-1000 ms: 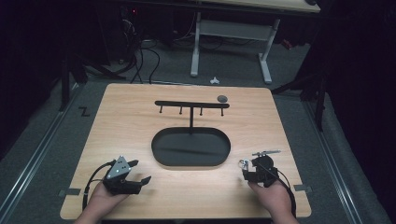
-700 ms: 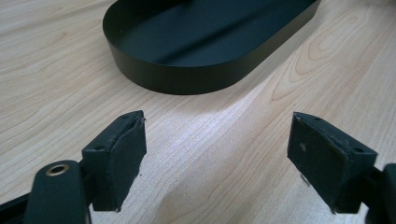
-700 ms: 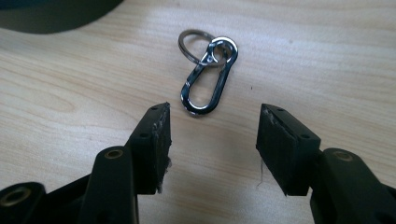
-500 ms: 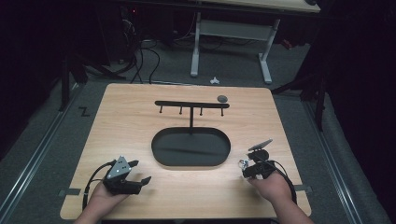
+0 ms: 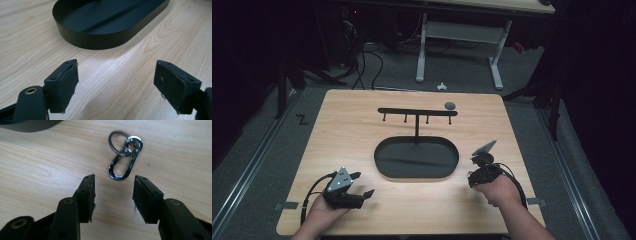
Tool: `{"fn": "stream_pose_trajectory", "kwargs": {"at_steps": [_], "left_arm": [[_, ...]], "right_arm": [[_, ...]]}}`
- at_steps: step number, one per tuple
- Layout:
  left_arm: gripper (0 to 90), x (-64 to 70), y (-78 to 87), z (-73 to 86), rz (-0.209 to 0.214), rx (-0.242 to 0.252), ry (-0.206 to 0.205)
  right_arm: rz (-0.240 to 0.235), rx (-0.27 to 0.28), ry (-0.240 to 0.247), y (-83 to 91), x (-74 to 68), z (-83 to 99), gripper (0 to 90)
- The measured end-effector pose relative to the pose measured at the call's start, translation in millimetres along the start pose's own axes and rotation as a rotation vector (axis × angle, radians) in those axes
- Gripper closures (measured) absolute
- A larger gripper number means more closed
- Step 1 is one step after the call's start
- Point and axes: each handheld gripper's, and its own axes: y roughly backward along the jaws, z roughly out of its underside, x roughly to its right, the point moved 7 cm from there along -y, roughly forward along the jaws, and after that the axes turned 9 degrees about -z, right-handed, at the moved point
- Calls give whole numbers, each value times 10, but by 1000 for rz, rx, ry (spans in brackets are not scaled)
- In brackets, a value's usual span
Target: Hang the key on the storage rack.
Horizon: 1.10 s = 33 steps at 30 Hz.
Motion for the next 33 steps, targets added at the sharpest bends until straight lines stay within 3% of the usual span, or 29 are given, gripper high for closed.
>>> {"fn": "stream_pose_trajectory", "kwargs": {"at_steps": [6,14,26,33], "left_arm": [[205,1,3,2,5,-1,1],[207,16,-5,-1,6,-3,-4],[208,-11,4,1,2,-1,-2],[208,-16,8,2,3,-1,-2]], "right_arm": [[8,-12,9,4,30,-40,605],[4,-50,-89,-84,71,-87,594],[42,-100,-107,-183,67,-184,618],[41,-103,-137,-191,100,-220,619]]}}
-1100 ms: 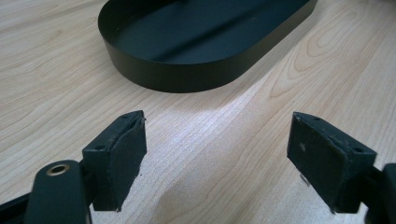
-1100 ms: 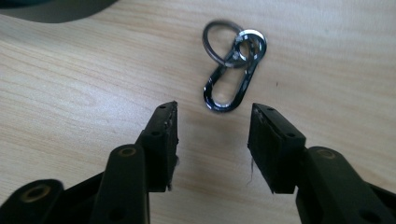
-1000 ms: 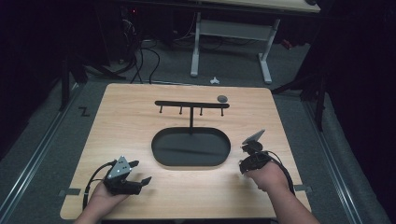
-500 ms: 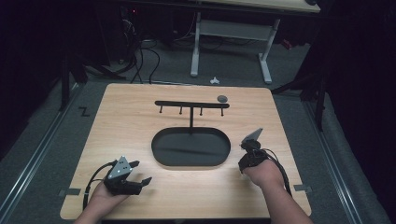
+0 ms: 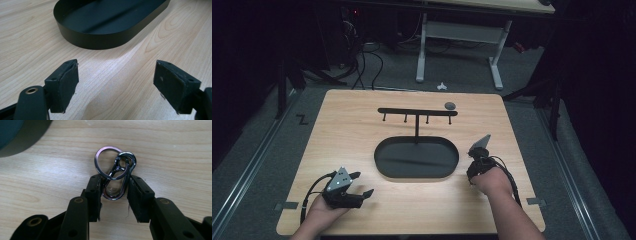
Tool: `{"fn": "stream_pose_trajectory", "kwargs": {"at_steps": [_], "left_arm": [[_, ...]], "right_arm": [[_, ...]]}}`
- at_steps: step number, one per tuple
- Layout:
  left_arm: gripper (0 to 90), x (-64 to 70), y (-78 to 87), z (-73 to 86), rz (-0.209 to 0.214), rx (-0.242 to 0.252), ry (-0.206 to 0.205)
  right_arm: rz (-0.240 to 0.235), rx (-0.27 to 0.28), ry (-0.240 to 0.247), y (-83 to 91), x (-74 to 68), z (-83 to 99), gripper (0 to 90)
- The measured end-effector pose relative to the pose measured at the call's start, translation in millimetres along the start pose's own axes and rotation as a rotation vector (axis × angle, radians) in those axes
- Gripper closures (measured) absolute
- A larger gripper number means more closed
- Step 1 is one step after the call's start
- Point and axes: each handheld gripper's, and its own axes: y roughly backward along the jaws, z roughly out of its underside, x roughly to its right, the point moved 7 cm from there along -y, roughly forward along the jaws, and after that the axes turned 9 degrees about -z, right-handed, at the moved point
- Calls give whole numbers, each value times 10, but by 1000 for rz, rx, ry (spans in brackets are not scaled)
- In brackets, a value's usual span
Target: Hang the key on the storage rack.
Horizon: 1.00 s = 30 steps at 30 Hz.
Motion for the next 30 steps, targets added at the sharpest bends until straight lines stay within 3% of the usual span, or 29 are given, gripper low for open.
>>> {"fn": "stream_pose_trajectory", "kwargs": {"at_steps": [11,13,23,30], "left_arm": [[210,1,1,-2,0,1,0],[210,4,-2,-3,-1,4,0],[210,7,-5,0,1,-2,-2],[210,9,-14,2,2,-3,-5]], "right_arm": [[-3,15,-5,7,63,29,630],[5,15,3,16,73,41,668],[11,7,79,23,72,51,678],[-6,24,79,185,65,49,678]]}}
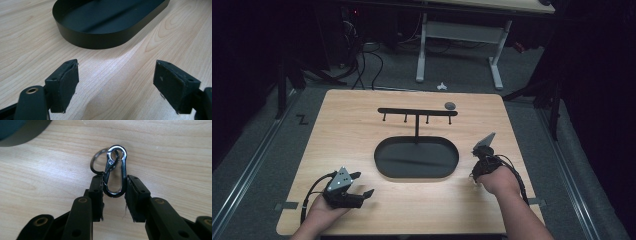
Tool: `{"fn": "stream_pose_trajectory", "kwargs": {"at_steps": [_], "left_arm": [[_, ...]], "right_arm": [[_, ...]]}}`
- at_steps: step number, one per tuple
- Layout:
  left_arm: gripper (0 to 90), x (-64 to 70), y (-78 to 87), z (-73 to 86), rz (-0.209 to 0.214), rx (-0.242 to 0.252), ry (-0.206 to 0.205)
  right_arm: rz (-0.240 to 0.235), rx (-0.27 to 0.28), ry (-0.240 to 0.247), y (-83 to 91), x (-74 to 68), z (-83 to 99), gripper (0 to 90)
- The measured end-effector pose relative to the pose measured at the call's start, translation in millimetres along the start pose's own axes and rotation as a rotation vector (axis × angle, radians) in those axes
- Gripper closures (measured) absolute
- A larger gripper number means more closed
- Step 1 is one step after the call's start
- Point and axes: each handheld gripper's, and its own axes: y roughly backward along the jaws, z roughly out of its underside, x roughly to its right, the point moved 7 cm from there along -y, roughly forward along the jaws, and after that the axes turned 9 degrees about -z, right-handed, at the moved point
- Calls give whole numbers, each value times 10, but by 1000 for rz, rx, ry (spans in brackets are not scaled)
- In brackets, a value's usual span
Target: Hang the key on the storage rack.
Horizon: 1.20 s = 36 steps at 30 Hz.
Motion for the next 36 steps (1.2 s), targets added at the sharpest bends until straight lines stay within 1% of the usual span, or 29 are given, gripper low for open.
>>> {"fn": "stream_pose_trajectory", "kwargs": {"at_steps": [5,14,15,16,18,20,25,29,34,36], "left_arm": [[211,9,4,-4,1,4,1],[211,12,0,-4,2,3,1],[211,12,0,-4,2,3,1],[211,14,-1,-4,2,3,2],[211,16,-1,-5,2,2,1],[211,18,0,-4,2,2,1],[211,15,1,-5,2,3,2],[211,15,3,-5,2,3,2],[211,21,-2,-1,4,-1,3],[211,18,1,-2,2,1,2]], "right_arm": [[1,1,14,92,-47,19,679],[13,30,46,337,-145,18,679],[13,30,46,337,-145,18,679],[13,39,51,398,-169,11,679],[9,44,54,451,-199,10,679],[4,47,59,496,-231,10,679],[8,49,63,588,-308,13,679],[9,51,81,659,-373,8,679],[19,65,100,793,-466,-19,679],[21,71,101,851,-504,-31,679]]}}
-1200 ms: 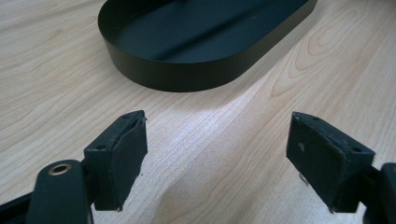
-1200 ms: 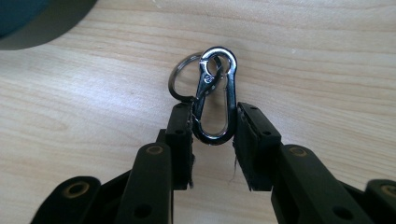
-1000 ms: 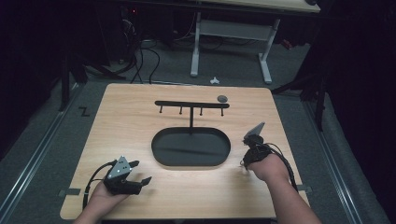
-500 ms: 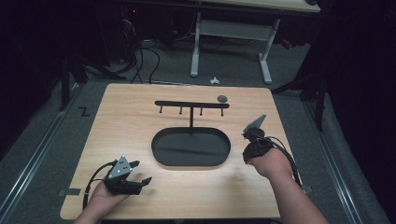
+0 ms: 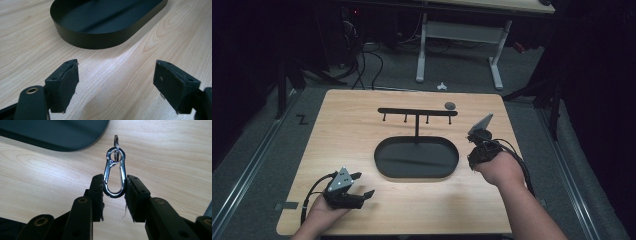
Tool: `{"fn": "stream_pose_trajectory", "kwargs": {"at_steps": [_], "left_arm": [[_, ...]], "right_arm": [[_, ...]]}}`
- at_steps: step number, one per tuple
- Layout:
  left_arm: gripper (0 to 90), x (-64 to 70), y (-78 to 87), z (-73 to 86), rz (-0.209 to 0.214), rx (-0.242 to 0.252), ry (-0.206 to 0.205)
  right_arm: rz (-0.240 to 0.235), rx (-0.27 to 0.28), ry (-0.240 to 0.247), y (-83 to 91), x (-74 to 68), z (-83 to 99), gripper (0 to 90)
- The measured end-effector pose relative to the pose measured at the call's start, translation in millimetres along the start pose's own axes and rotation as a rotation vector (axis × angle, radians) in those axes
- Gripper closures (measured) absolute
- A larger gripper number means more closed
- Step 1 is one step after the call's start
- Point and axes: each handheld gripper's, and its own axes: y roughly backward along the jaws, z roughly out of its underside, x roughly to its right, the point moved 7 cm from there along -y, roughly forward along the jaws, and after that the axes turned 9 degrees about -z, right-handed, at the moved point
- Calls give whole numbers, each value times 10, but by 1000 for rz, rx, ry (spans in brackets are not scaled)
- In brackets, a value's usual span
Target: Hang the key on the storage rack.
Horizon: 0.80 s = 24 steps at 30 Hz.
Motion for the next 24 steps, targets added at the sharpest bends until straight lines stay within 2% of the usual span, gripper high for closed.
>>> {"fn": "stream_pose_trajectory", "kwargs": {"at_steps": [16,24], "left_arm": [[211,-2,0,4,2,-2,2],[211,-1,-1,8,6,-6,0]], "right_arm": [[10,18,19,318,-128,-153,679],[0,8,28,466,-231,-253,679]]}}
